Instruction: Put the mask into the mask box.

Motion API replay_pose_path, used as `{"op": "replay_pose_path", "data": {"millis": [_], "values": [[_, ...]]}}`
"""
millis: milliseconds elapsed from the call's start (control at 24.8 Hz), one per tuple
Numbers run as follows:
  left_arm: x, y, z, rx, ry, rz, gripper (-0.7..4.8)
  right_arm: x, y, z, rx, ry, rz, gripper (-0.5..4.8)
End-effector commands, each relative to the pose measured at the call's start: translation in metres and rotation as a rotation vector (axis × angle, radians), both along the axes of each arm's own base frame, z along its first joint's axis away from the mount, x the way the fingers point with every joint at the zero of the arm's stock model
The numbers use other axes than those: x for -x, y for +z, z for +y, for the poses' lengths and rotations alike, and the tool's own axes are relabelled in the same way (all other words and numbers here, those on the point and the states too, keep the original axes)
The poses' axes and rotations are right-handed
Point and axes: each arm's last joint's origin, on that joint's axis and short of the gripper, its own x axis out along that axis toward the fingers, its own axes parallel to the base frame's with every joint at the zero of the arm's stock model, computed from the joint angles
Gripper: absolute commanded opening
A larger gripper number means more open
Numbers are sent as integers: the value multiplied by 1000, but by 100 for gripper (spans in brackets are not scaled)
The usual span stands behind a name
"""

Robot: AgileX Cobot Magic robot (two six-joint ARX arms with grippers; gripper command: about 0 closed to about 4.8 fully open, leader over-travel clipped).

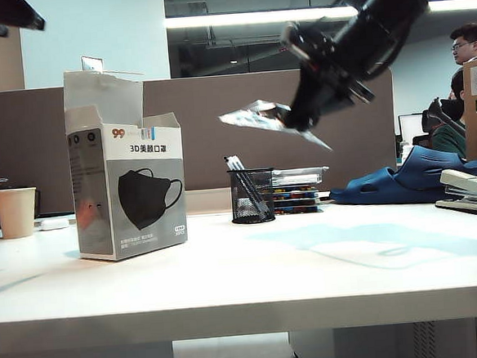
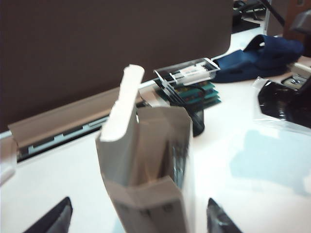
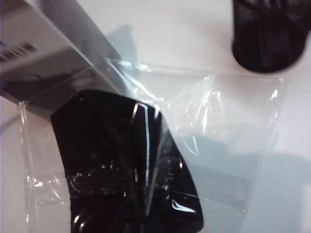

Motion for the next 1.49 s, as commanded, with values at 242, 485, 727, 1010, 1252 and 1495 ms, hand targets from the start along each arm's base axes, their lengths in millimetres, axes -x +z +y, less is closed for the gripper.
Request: {"op": "replay_pose_path", "data": {"millis": [242, 485, 727, 1010, 1252, 1495], "values": [[-42, -15, -1, 3, 25, -66, 350, 5, 17, 23, -87, 106, -71, -5], [-64, -30, -1, 4, 48, -76, 339, 10, 23, 42, -149, 169, -101, -5], [-89, -29, -2, 3, 64, -75, 335, 15, 28, 61, -197, 206, -119, -5], [-107, -29, -3, 2, 63, -61, 236, 15, 30, 62, -231, 210, -109, -5], [-116, -28, -3, 3, 59, -58, 175, 12, 36, 64, -281, 195, -126, -5], [-117, -32, -4, 3, 33, -33, 11, 11, 47, 79, -338, 226, -288, -6]]}}
